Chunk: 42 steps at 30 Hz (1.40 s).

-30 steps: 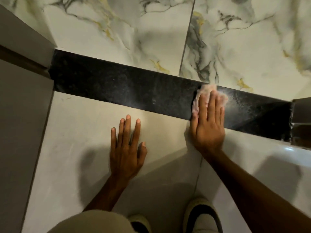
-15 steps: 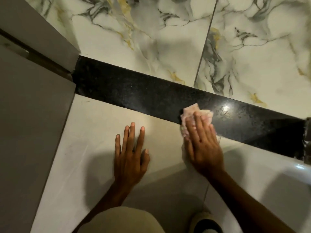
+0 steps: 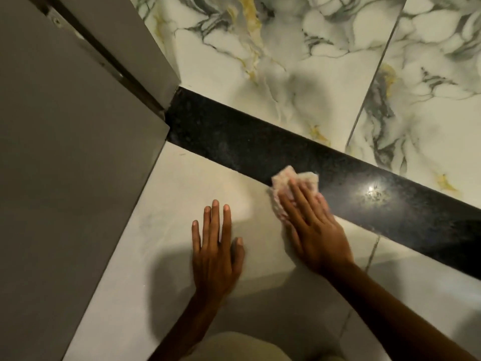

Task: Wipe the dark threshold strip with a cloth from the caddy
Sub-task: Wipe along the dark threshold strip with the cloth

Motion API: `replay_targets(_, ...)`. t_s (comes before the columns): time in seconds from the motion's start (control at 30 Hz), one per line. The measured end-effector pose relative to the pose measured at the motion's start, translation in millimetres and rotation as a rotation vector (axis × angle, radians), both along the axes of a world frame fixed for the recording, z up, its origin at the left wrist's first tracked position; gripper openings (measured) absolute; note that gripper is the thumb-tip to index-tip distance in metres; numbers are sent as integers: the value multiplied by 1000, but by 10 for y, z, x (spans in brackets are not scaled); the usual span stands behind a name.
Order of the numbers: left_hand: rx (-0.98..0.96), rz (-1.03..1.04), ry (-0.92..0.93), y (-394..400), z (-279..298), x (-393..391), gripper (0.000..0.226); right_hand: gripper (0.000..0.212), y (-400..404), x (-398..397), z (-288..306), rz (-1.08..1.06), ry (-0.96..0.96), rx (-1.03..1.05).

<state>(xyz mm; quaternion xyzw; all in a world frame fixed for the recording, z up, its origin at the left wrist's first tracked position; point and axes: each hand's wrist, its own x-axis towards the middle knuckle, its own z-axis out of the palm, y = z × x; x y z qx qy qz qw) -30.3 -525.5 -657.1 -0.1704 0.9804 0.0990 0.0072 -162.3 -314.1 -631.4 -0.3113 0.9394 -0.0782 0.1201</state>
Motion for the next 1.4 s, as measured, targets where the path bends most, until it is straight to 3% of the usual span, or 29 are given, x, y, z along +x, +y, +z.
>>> replay_targets(0.1, -16, 8, -10, 22, 12, -36, 69, 65, 138, -228, 39, -150, -30, 26)
replay_targets(0.23, -22, 24, 18, 40, -87, -5, 72, 65, -844, -753, -36, -411, 34, -62)
replay_targets(0.37, -14, 83, 34, 27, -132, 8, 72, 65, -1531, -601, -91, -117, 27, -136)
replay_targets(0.5, -57, 137, -15, -26, -10, -4, 70, 63, -677, 2, -8, 91, 34, -65)
replay_targets(0.63, -41, 146, 11, -101, 3, -92, 70, 65, -103, -184, 76, -75, -4, 23)
replay_targets(0.73, -51, 147, 35, -104, -78, -97, 71, 63, -615, -734, 36, -327, 59, -33)
replay_targets(0.8, -33, 152, 67, -101, -126, -96, 72, 62, -1216, -1090, -18, -348, 64, -87)
replay_targets(0.93, -44, 180, 82, -132, -207, -107, 74, 64, -2197, -1099, -35, 10, 0, -147)
replay_targets(1.07, -66, 224, 60, -122, -151, -105, 73, 62, -1617, -511, -14, 320, -10, -46)
replay_targets(1.2, -34, 218, 25, -120, -88, -150, 75, 62, -864, -661, 24, 213, 37, -20)
replay_targets(1.33, -45, 236, 68, -125, -115, -150, 74, 63, -1623, -1100, 69, -65, 55, -54)
replay_targets(1.4, -35, 223, 59, -132, -151, -145, 74, 66, -2205, -1245, 23, -57, 24, -83)
